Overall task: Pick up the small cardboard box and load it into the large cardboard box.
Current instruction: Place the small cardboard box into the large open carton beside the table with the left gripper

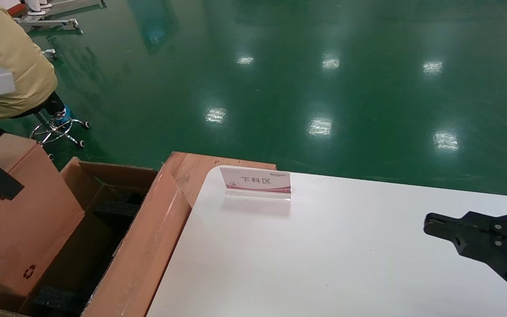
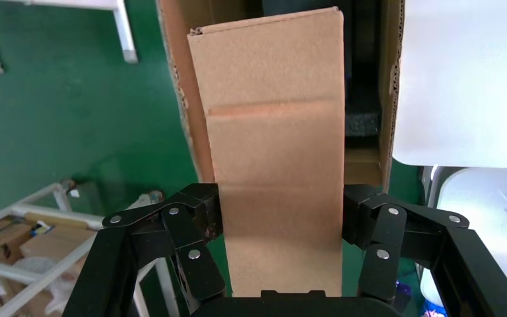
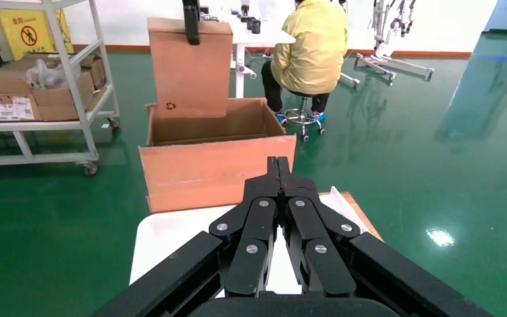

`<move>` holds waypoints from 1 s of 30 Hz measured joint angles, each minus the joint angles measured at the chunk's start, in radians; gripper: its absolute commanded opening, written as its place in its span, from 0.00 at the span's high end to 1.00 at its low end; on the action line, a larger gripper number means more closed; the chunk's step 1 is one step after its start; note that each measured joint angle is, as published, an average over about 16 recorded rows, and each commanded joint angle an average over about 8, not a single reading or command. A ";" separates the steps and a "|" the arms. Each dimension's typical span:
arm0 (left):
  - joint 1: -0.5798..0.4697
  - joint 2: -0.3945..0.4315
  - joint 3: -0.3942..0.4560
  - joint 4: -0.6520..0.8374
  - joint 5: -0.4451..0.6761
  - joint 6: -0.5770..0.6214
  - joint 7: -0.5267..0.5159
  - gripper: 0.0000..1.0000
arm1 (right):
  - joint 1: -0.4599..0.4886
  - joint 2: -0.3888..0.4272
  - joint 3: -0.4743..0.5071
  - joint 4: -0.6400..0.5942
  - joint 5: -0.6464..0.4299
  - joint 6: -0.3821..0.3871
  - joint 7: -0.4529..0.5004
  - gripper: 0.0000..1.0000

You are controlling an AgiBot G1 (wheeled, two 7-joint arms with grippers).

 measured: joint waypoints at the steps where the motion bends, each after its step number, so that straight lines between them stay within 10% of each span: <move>1: 0.000 -0.016 -0.003 -0.008 0.011 -0.003 -0.001 1.00 | 0.000 0.000 0.000 0.000 0.000 0.000 0.000 0.00; 30: 0.199 -0.403 -0.281 -0.128 0.336 -0.102 0.016 1.00 | 0.000 0.001 -0.002 0.000 0.001 0.001 -0.001 0.00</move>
